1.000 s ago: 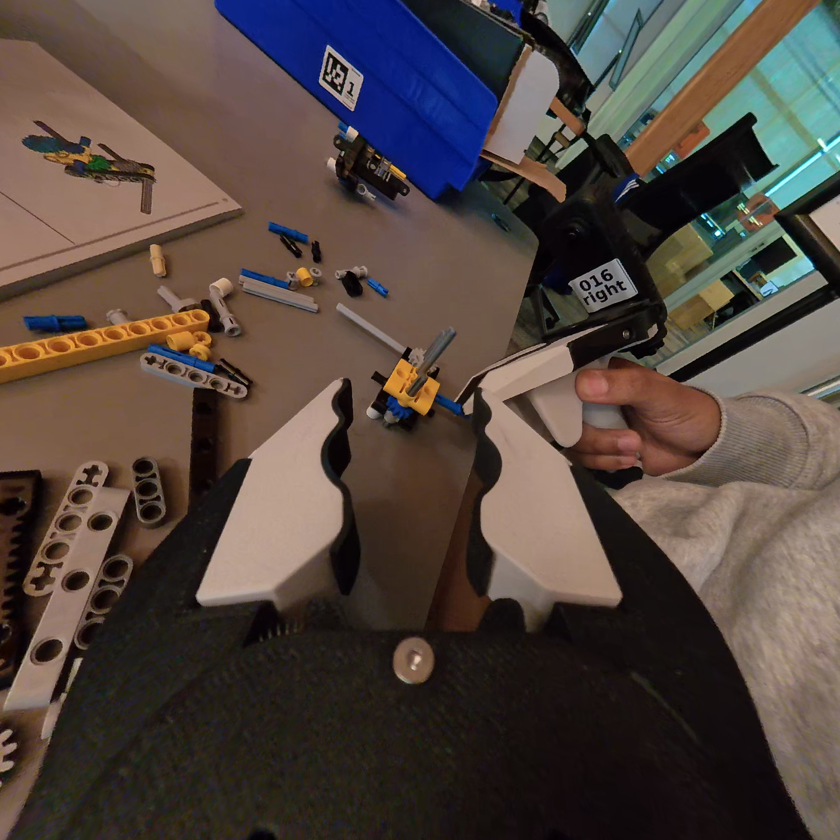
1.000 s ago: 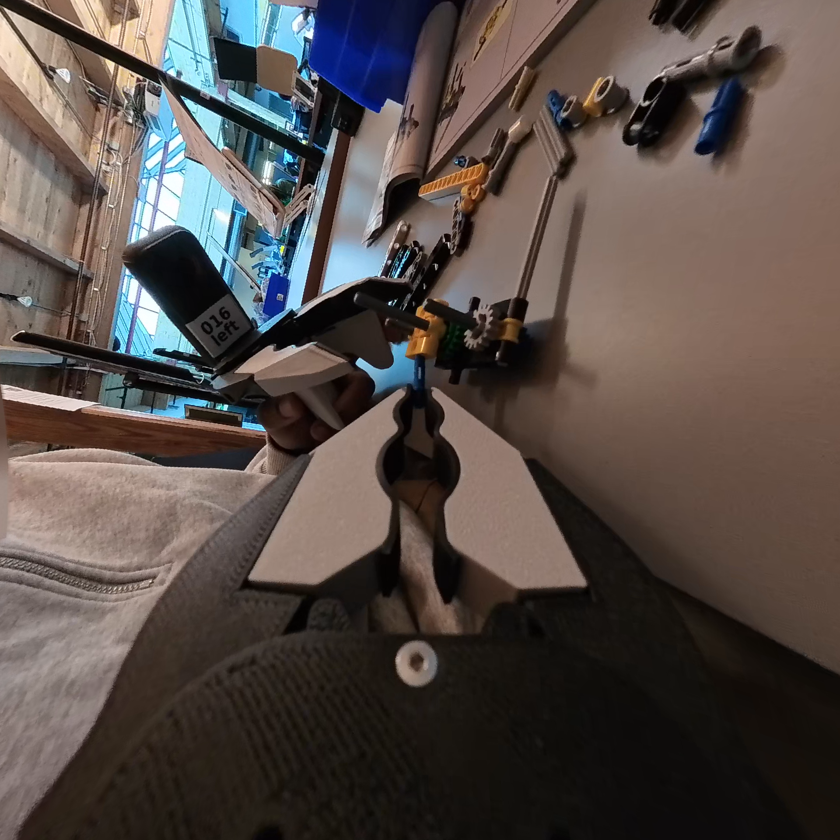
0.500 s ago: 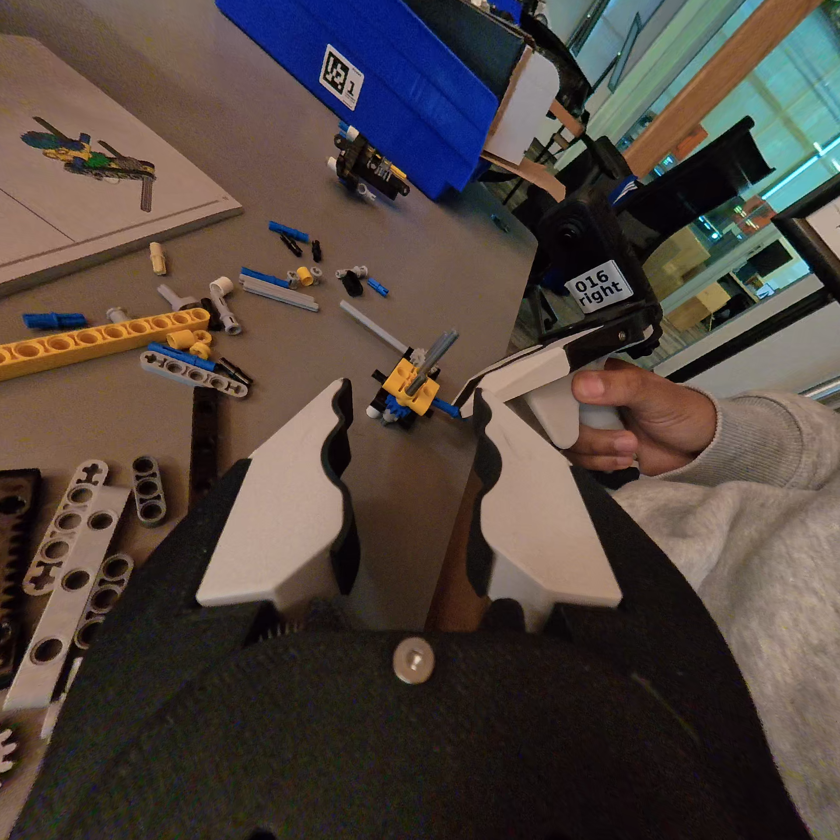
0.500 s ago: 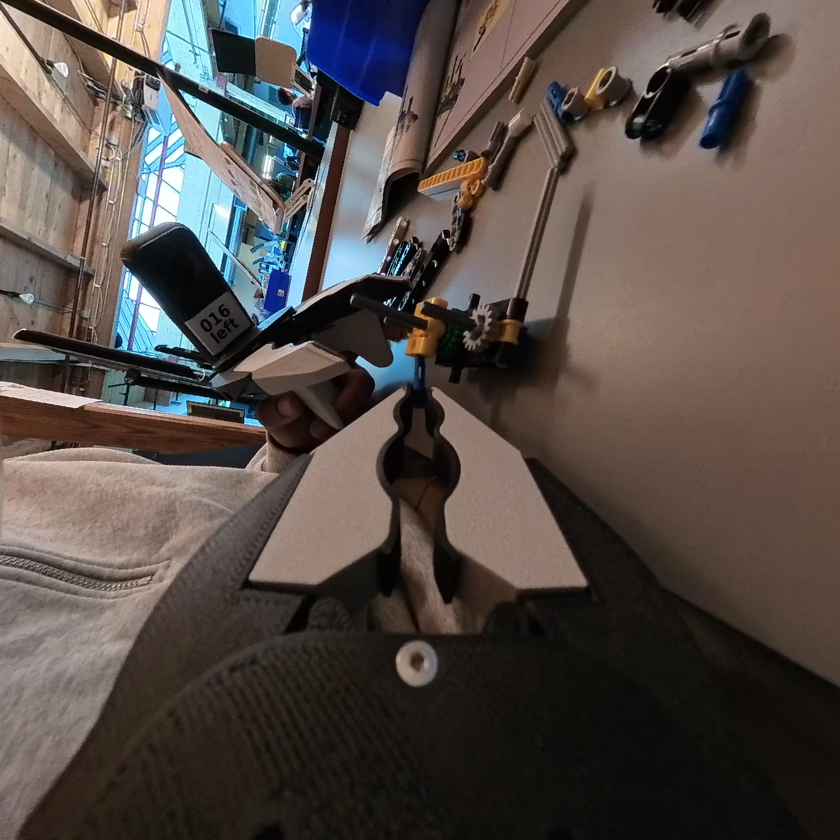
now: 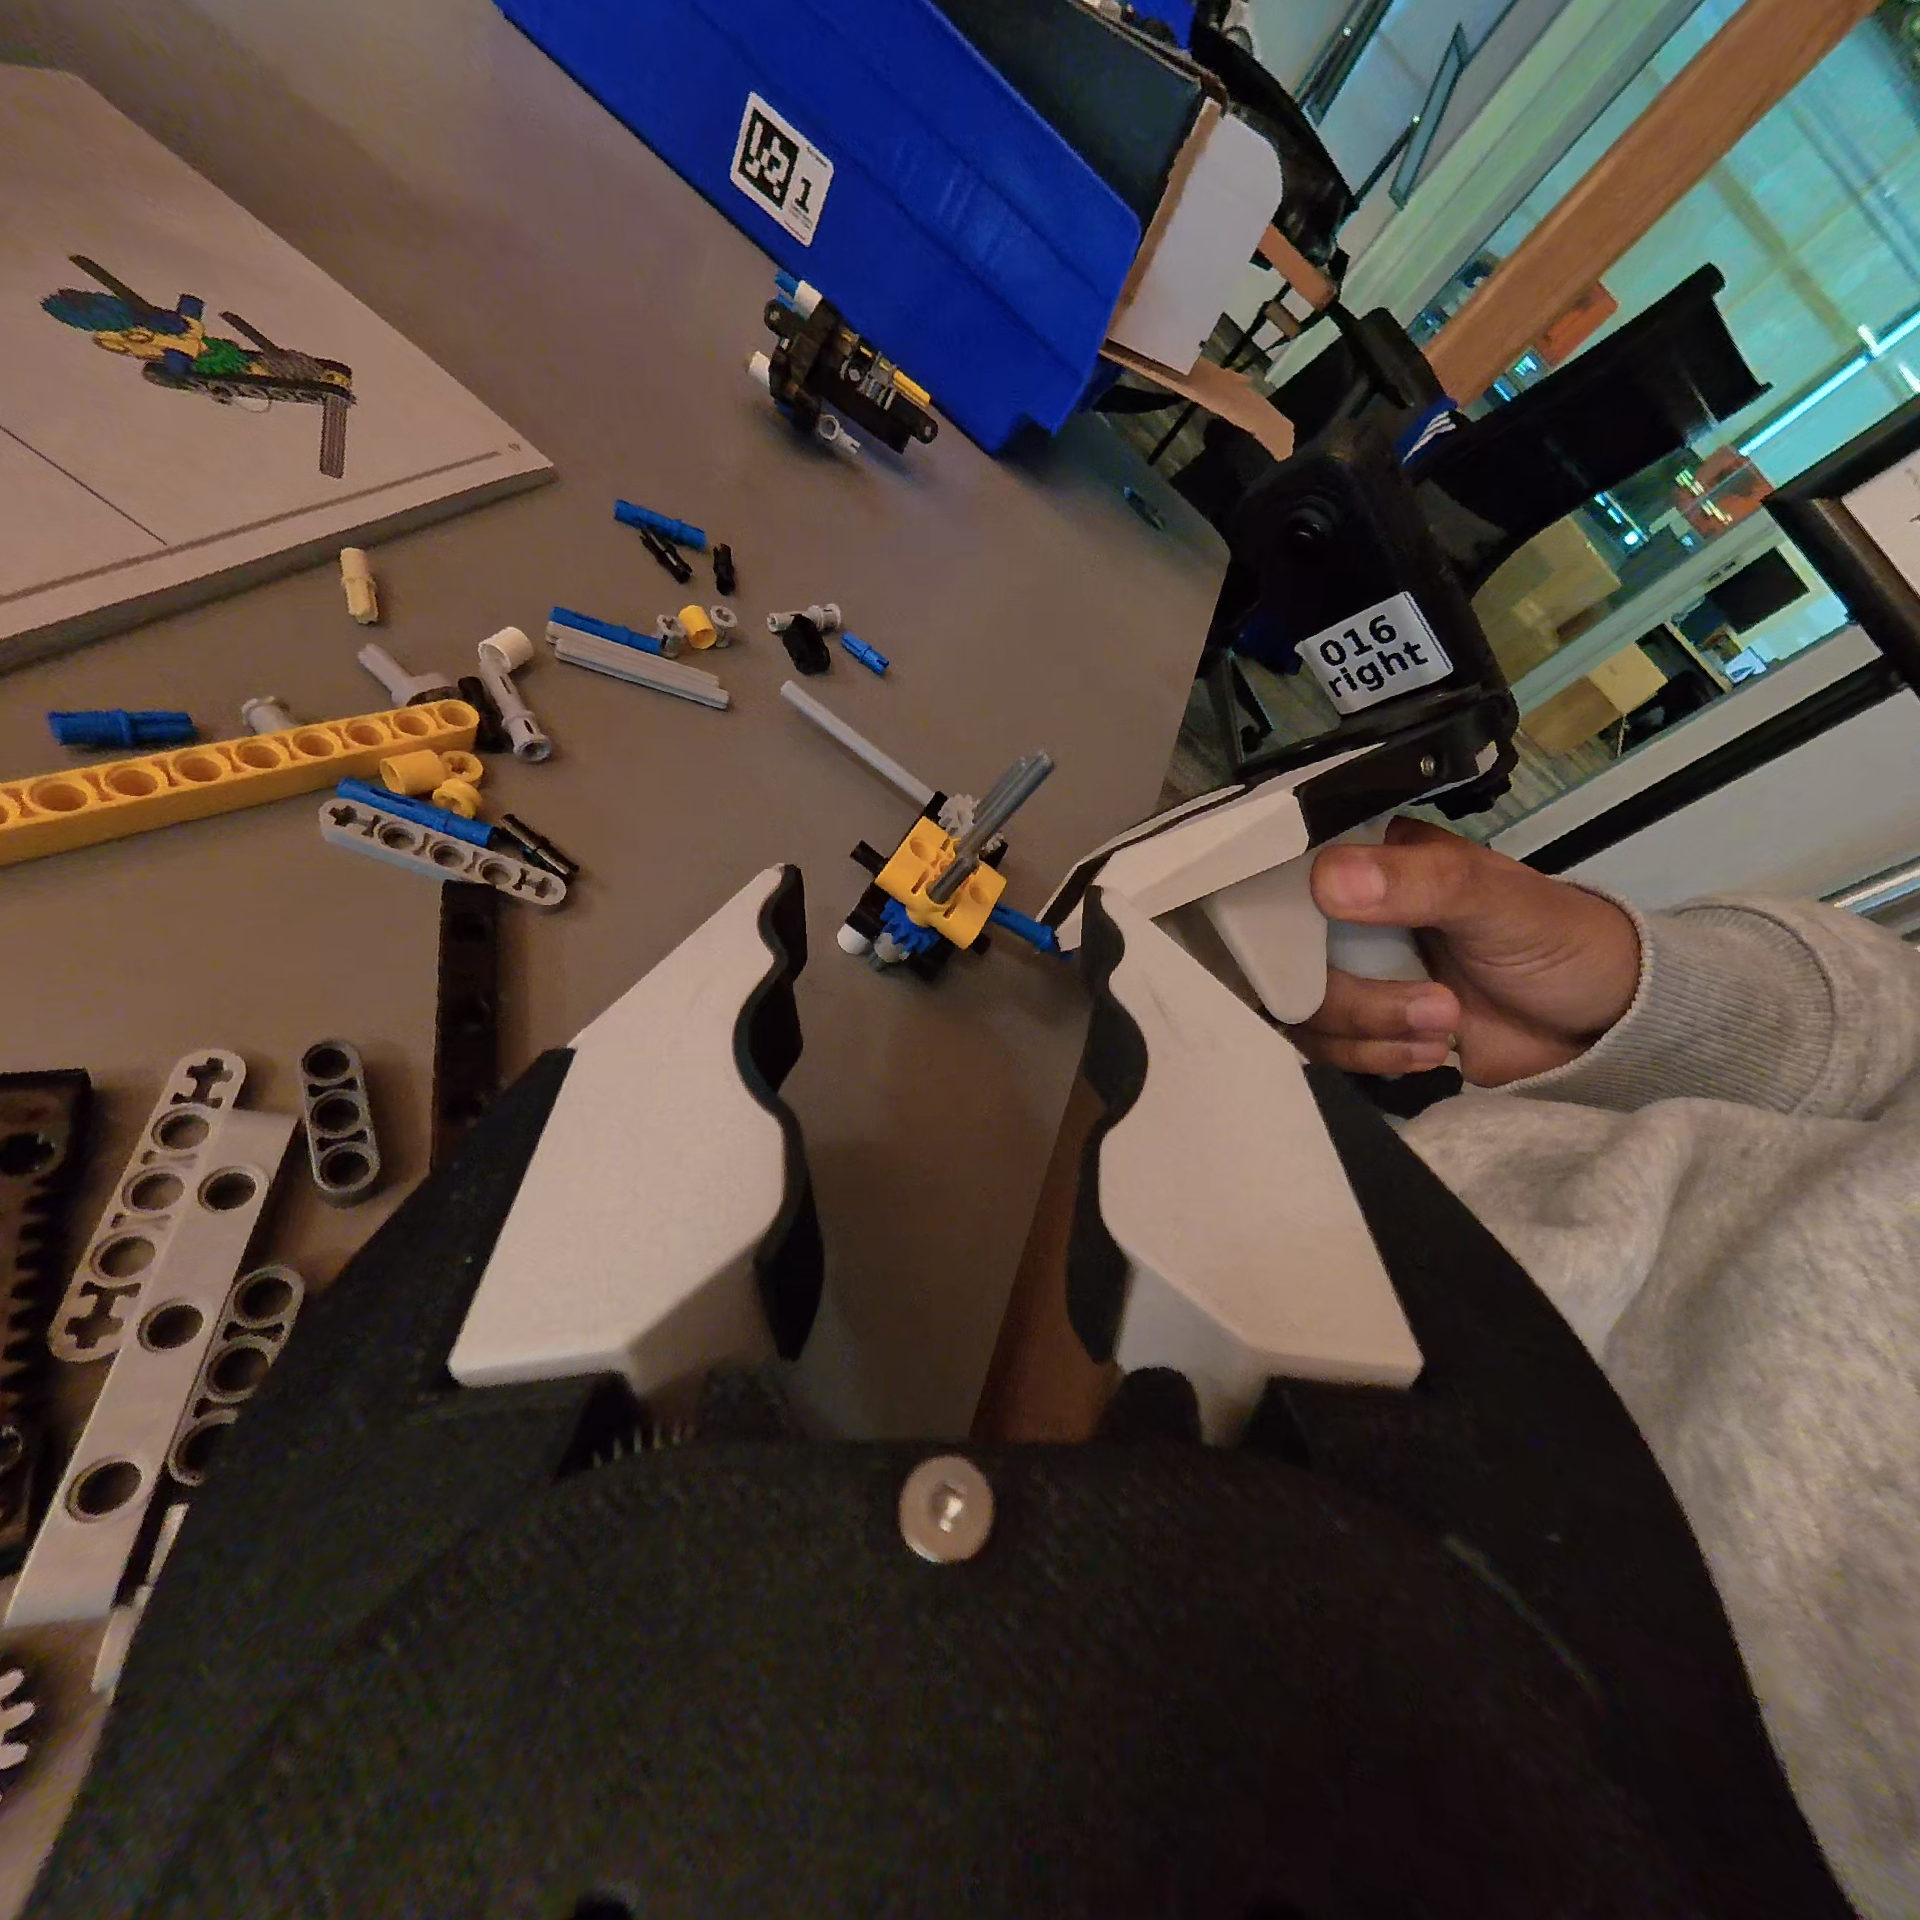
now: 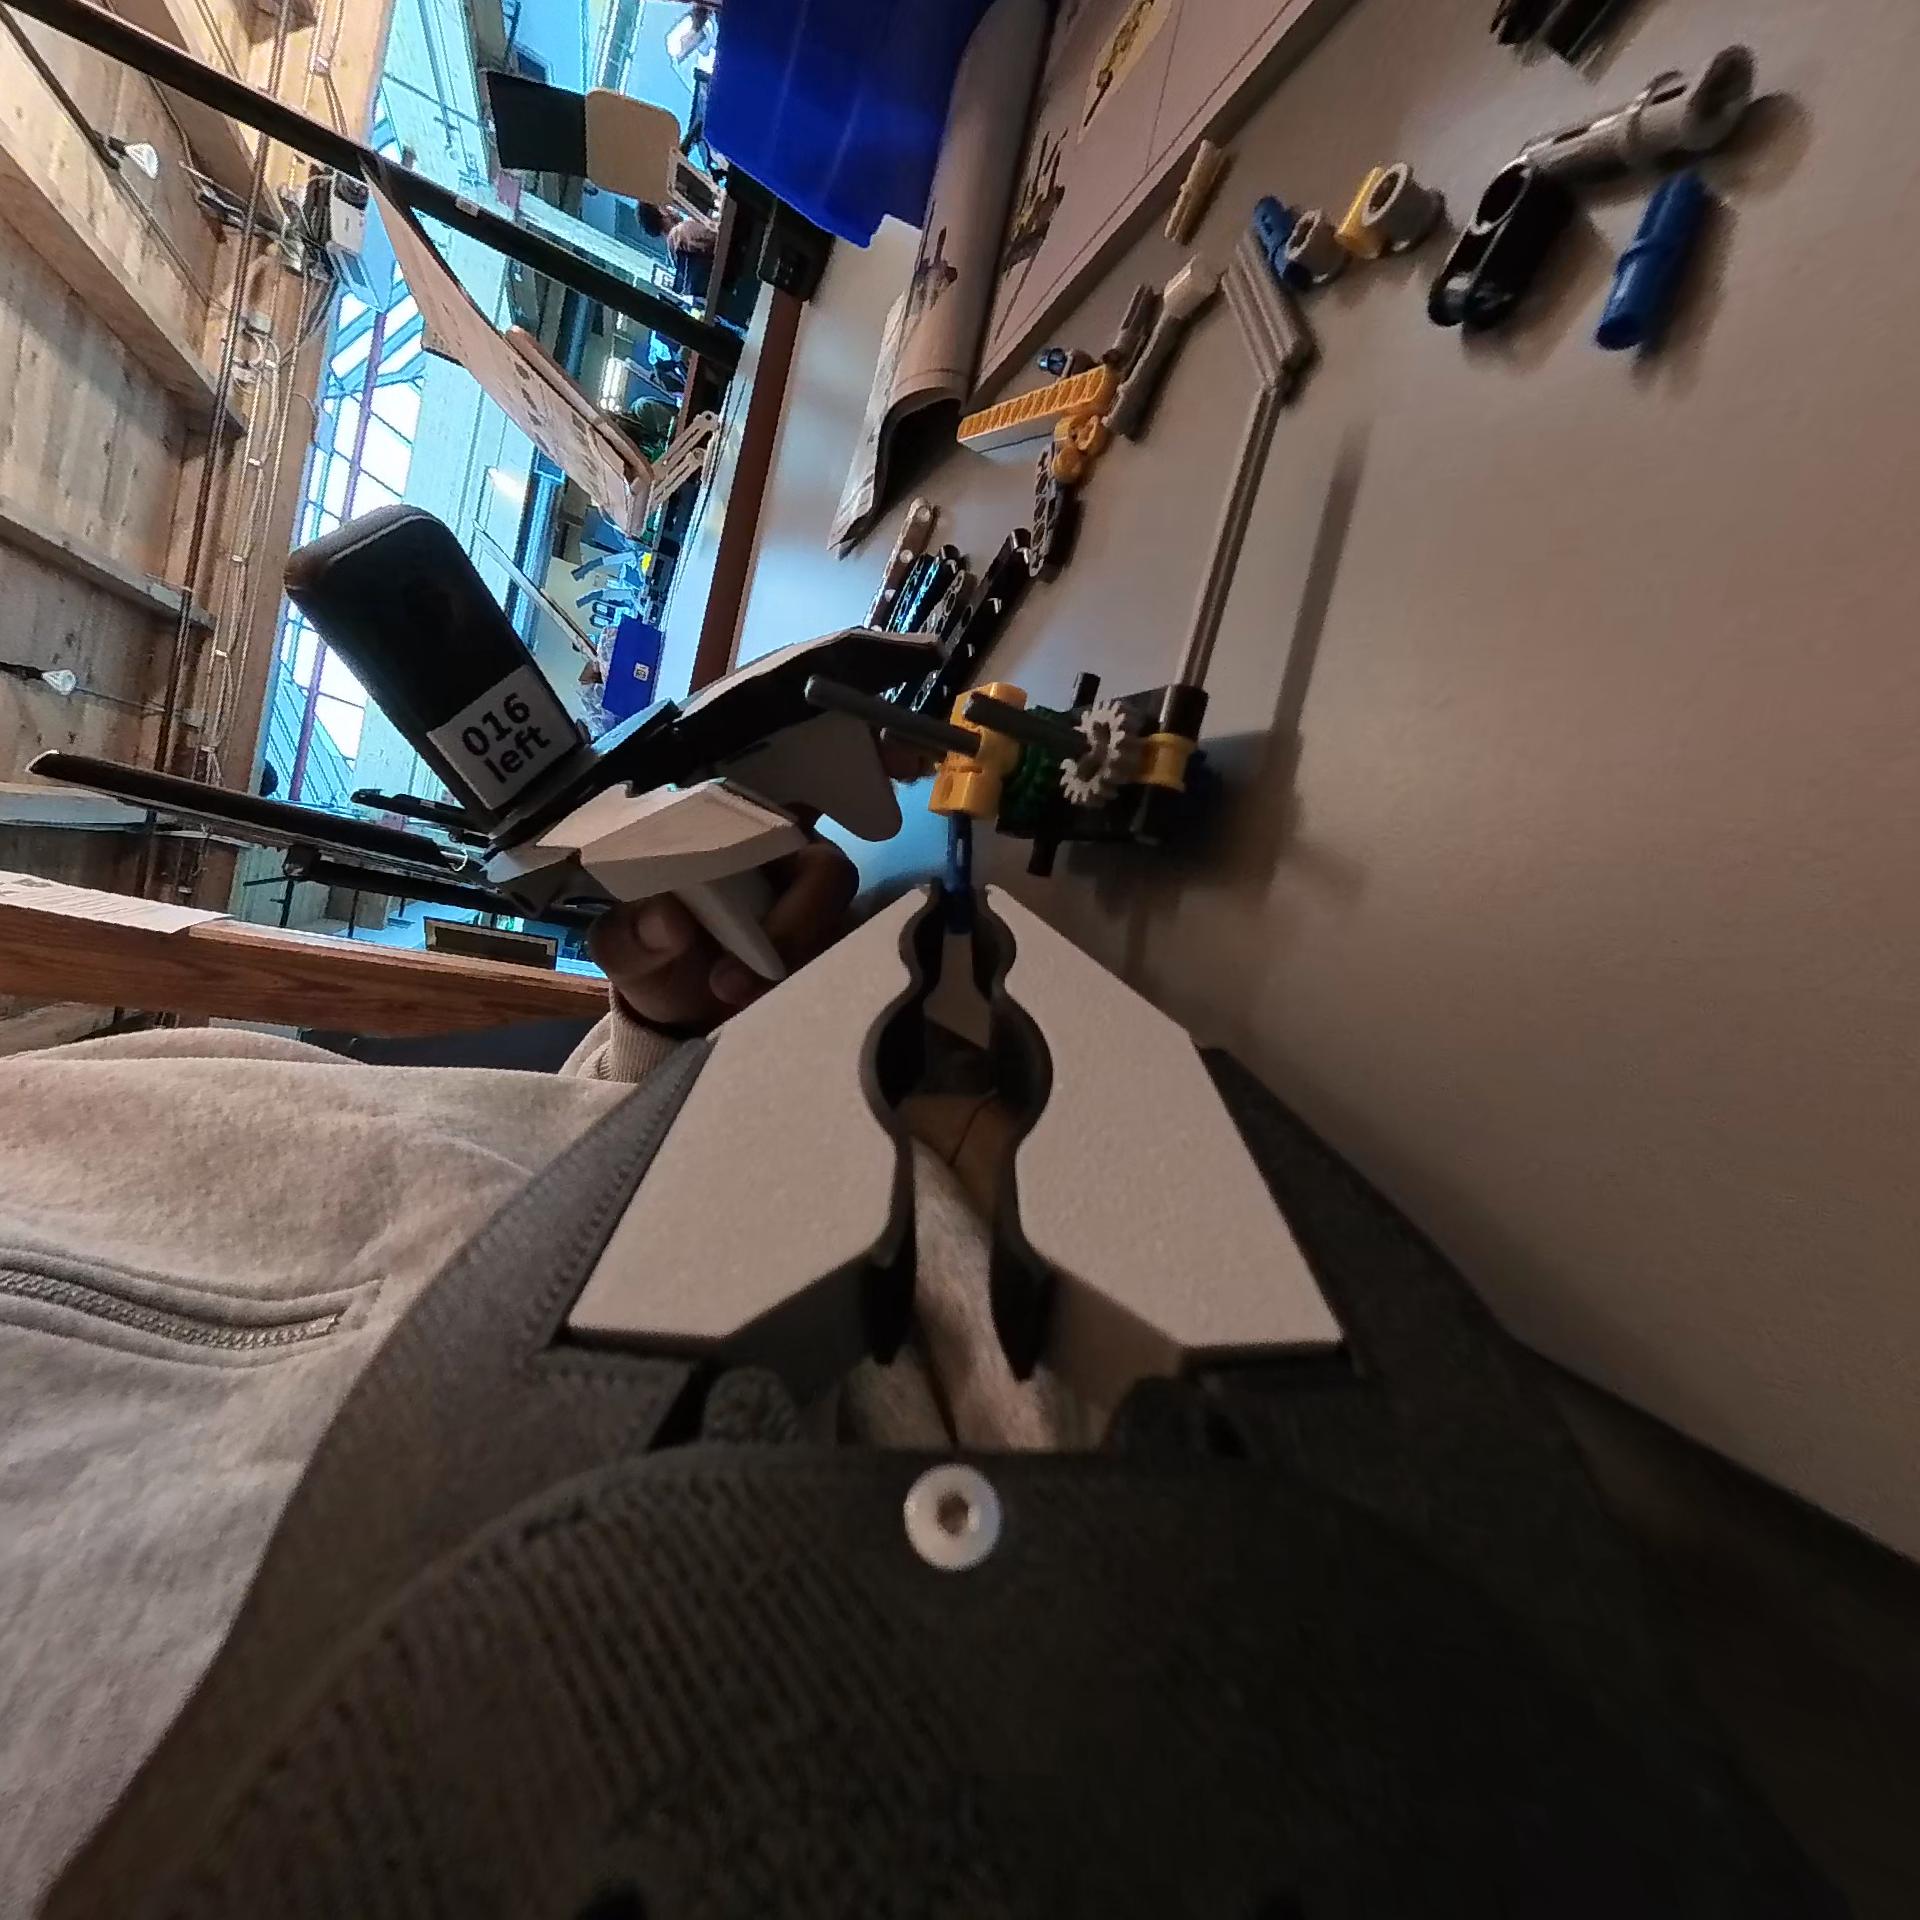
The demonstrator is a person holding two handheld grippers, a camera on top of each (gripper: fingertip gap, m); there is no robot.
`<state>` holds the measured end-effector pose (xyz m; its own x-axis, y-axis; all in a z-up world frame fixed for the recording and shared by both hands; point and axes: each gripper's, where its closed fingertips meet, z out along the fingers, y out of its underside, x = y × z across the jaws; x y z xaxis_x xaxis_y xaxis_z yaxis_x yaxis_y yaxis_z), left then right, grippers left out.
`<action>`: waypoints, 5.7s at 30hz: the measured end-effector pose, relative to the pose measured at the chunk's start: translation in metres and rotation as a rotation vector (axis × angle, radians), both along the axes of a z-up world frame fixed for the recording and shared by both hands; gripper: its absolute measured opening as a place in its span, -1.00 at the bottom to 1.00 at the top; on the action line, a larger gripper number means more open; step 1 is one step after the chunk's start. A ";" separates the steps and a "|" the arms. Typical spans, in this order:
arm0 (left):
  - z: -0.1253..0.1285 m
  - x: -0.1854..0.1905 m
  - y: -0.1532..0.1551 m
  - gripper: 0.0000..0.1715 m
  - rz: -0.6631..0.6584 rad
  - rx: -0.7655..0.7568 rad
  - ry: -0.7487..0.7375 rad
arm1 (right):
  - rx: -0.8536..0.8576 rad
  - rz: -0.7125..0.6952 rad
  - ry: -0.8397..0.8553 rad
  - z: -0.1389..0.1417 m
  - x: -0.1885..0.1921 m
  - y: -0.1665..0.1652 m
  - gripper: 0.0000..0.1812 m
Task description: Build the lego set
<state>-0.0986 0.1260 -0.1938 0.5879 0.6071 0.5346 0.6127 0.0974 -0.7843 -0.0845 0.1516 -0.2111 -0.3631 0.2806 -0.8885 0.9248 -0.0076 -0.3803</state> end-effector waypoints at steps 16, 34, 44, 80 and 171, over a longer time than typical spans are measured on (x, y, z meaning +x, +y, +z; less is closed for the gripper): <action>-0.002 0.000 0.016 -0.29 -0.055 -0.114 0.054 | -0.023 -0.034 -0.024 -0.001 -0.001 0.007 -0.98; -0.014 0.007 0.025 -0.46 -0.151 -0.172 -0.001 | -0.033 -0.062 -0.053 -0.003 -0.003 0.009 -0.97; -0.017 0.000 0.019 -0.54 -0.092 -0.179 -0.022 | -0.016 -0.064 -0.070 -0.002 -0.004 0.011 -0.98; -0.017 -0.008 0.028 -0.74 -0.030 -0.283 0.062 | 0.044 0.014 -0.075 -0.001 -0.010 0.016 -0.97; -0.018 -0.011 0.028 -0.73 0.039 -0.292 0.086 | 0.028 -0.040 -0.028 0.003 -0.019 0.022 -0.98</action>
<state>-0.1091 0.1545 -0.2116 0.5969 0.7506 0.2835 0.5428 -0.1175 -0.8316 -0.1033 0.1733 -0.2083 -0.3260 0.3198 -0.8896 0.9343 -0.0347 -0.3549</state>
